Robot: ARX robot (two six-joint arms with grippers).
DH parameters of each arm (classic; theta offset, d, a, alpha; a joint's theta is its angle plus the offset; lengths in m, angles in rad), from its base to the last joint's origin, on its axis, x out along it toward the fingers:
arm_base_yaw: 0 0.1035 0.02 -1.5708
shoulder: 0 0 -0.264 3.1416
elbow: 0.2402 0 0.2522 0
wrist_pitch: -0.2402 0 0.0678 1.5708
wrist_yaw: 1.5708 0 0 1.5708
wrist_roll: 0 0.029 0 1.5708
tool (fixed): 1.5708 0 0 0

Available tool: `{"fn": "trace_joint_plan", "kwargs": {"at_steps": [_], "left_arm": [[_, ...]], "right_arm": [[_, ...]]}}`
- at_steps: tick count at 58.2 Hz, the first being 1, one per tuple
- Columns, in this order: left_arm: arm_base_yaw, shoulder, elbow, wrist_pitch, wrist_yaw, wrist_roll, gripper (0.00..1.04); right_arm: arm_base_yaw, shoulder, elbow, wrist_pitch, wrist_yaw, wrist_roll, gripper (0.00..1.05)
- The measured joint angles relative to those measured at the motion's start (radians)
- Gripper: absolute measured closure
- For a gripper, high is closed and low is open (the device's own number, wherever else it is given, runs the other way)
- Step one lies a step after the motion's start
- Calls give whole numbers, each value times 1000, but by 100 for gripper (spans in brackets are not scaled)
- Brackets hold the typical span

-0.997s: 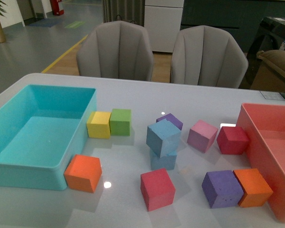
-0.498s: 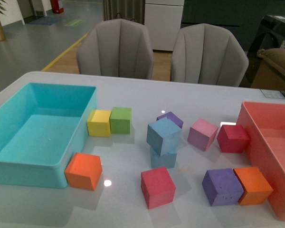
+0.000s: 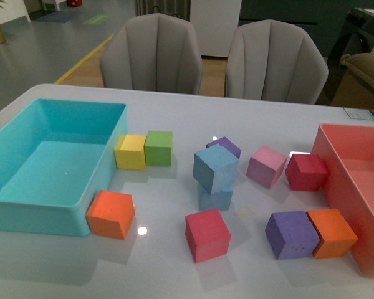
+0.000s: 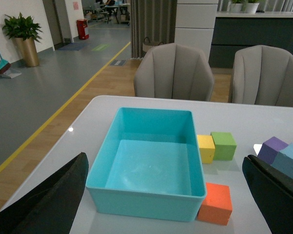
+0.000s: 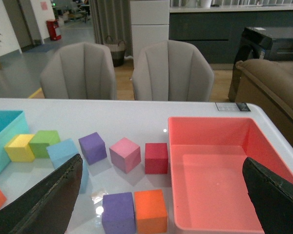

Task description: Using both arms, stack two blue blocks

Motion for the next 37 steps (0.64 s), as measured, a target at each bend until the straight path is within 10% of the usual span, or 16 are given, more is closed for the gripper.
{"fn": "trace_joint_plan", "kwargs": {"at_steps": [37], "left_arm": [[0, 0, 0, 0, 0, 0, 9]], "right_arm": [[0, 0, 0, 0, 0, 0, 9]]}}
